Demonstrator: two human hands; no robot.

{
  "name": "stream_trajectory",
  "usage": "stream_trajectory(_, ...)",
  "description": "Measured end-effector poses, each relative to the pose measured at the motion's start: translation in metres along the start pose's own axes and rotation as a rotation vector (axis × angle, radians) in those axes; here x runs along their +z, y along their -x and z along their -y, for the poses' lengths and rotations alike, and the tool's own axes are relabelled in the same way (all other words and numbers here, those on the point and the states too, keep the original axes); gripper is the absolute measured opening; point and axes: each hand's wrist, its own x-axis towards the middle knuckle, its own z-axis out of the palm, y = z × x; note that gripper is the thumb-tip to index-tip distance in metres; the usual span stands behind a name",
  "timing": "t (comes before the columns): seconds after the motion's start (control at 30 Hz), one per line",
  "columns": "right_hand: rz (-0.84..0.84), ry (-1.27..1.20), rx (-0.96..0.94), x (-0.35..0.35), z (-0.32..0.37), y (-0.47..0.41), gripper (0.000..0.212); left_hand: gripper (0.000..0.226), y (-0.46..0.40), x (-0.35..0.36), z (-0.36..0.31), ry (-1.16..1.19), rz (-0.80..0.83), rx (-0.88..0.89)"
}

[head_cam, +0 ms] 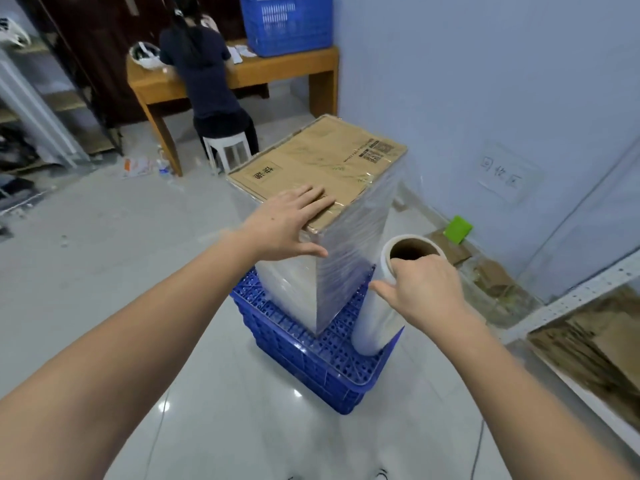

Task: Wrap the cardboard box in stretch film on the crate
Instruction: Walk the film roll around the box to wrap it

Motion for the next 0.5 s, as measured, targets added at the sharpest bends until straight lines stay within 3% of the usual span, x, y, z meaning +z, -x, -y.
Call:
stream_trajectory(0.2,0.068,-0.002,-0.039,-0.009,0.001,-0.001,0.049,0.112,-0.003,0.001,-0.009,-0.109,0.022,-0.014)
stream_trajectory(0.5,0.171,0.040,-0.474,-0.027,0.004,0.008,0.050,0.105,-0.007,0.004,-0.038,-0.139,0.004,-0.091)
